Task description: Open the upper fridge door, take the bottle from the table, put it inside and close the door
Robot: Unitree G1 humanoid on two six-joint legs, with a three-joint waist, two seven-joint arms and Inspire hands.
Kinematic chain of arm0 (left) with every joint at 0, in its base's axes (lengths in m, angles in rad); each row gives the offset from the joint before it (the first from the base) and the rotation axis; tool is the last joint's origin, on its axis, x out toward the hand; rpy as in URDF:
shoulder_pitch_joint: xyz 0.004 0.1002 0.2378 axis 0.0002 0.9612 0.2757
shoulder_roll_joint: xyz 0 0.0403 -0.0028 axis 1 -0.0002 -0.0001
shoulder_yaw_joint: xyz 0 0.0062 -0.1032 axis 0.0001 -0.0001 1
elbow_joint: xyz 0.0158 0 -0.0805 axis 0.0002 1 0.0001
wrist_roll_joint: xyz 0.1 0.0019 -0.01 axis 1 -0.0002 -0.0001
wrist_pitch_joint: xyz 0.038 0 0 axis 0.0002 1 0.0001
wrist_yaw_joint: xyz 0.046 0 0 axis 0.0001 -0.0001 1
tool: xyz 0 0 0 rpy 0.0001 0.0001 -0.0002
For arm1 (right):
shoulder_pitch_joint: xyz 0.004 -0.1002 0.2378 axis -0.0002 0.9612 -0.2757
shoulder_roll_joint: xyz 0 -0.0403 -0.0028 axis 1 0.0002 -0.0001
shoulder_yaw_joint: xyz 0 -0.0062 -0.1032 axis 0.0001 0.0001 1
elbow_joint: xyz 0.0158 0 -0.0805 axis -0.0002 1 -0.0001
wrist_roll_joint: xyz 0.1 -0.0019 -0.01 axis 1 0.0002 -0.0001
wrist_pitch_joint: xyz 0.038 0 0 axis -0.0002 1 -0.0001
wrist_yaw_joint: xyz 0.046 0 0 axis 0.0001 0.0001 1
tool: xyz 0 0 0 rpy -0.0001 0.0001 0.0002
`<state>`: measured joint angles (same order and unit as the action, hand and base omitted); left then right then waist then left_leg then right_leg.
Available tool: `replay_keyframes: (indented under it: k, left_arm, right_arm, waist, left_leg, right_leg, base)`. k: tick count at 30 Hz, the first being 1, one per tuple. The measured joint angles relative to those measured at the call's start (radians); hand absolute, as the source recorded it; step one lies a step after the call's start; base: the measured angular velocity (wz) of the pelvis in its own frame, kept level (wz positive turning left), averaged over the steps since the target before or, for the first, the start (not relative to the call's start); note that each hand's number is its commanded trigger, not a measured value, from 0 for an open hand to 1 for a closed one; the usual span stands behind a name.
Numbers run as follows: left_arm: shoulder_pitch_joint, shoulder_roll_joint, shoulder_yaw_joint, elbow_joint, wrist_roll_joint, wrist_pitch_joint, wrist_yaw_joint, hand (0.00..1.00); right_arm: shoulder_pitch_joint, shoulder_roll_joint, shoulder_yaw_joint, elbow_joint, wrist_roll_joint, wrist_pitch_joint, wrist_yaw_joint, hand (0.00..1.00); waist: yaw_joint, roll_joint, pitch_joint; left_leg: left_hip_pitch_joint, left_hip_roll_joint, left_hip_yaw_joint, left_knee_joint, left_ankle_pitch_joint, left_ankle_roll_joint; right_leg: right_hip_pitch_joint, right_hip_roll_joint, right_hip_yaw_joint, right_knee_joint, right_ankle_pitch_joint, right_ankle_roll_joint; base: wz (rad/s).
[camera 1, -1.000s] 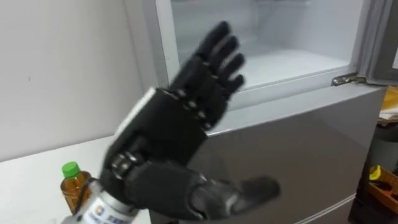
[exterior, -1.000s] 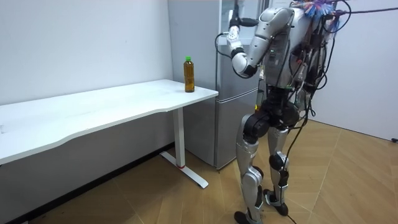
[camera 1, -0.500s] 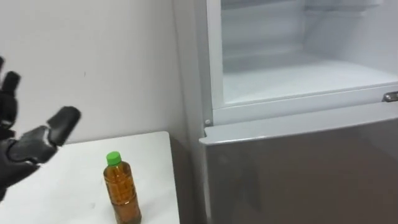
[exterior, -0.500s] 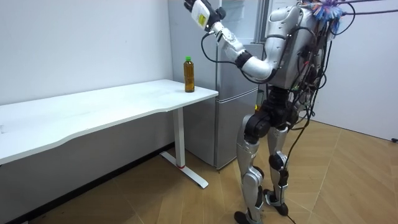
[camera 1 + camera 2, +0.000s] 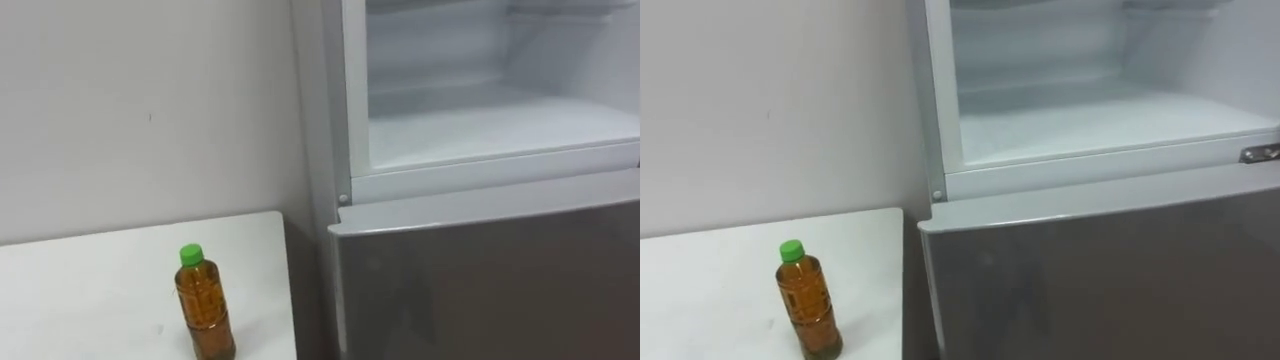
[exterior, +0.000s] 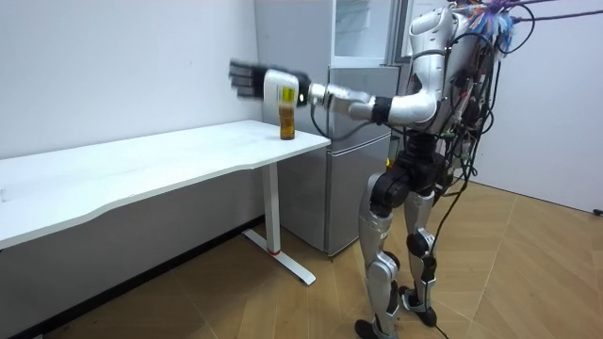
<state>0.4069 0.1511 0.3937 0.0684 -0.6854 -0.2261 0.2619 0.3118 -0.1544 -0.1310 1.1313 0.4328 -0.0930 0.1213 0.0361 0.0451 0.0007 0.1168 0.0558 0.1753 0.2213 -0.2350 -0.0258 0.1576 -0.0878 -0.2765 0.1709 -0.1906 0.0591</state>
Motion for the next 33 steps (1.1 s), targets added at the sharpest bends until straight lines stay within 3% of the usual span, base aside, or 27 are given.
replay_keyframes:
  k: [2, 3, 5, 8, 14, 21, 26, 33]
  left_arm:
    - [0.014, -0.002, -0.091, 0.21, -0.013, -0.002, -0.003, 0.0]
    - [0.019, -0.006, -0.113, 0.251, -0.019, -0.001, -0.003, 0.0]
    - [0.025, -0.034, -0.19, 0.411, -0.018, 0.003, -0.02, 0.0]
    - [0.034, -0.041, -0.247, 0.62, 0.024, 0.004, -0.057, 0.0]
    - [0.04, -0.037, -0.301, 0.854, 0.074, 0.007, -0.091, 0.0]
    - [0.016, -0.036, -0.34, 0.977, 0.214, 0.06, -0.124, 0.0]
    - [-0.003, -0.036, -0.341, 0.985, 0.308, 0.117, -0.166, 0.0]
    - [-0.059, -0.012, -0.366, 1.013, 0.398, 0.133, -0.208, 0.0]
  right_arm:
    - [-0.007, 0.002, 0.002, -0.001, 0.002, 0.0, 0.0, 0.0]
    - [-0.008, 0.005, 0.002, -0.004, 0.002, 0.0, 0.0, 0.0]
    - [-0.008, 0.013, 0.001, -0.004, 0.002, 0.001, 0.001, 0.0]
    - [-0.009, 0.011, 0.0, -0.005, 0.001, -0.002, 0.012, 0.0]
    - [-0.017, 0.008, 0.003, 0.006, 0.004, -0.004, 0.033, 0.0]
    - [-0.039, 0.004, 0.023, 0.046, 0.037, -0.003, 0.035, 0.0]
    - [-0.045, 0.003, 0.04, 0.049, 0.077, -0.001, 0.046, 0.0]
    - [-0.062, -0.007, 0.079, 0.047, 0.083, -0.001, 0.067, 0.0]
  waist:
    - [-0.001, -0.001, 0.0014]
    - [-0.001, -0.003, 0.0022]
    - [-0.001, -0.015, 0.0032]
    - [-0.004, -0.024, 0.003]
    - [-0.008, -0.023, 0.0013]
    - [-0.016, -0.022, 0.0014]
    - [-0.033, -0.023, 0.0014]
    - [-0.034, -0.025, 0.0012]
  left_leg:
    - [0.001, -0.001, -0.001, -0.001, 0.0, 0.0]
    - [0.0, -0.001, -0.001, -0.001, -0.001, -0.001]
    - [-0.004, -0.001, -0.007, -0.001, -0.003, -0.002]
    - [-0.006, 0.0, -0.009, 0.001, -0.004, -0.004]
    - [-0.009, -0.001, -0.016, 0.001, -0.004, -0.004]
    - [-0.013, -0.002, -0.021, 0.001, -0.004, -0.005]
    - [-0.018, -0.001, -0.022, 0.002, -0.004, -0.005]
    - [-0.032, -0.001, -0.022, 0.006, -0.004, -0.005]
  right_leg:
    - [0.004, -0.001, -0.002, -0.001, -0.001, 0.001]
    - [0.004, -0.001, -0.004, -0.003, -0.001, 0.001]
    - [0.002, 0.0, -0.007, -0.005, -0.002, 0.001]
    - [0.001, 0.002, -0.005, -0.004, -0.005, -0.001]
    - [0.002, 0.001, -0.014, -0.003, -0.008, -0.001]
    - [0.001, -0.001, -0.025, -0.003, -0.01, -0.001]
    - [-0.001, -0.001, -0.028, -0.004, -0.01, -0.001]
    - [-0.017, -0.001, -0.025, 0.002, -0.013, -0.002]
  base:
    - [0.0]
    - [0.04]
    - [0.04]
    - [0.0]
    - [0.03]
    - [0.02]
    - [0.01]
    - [0.0]
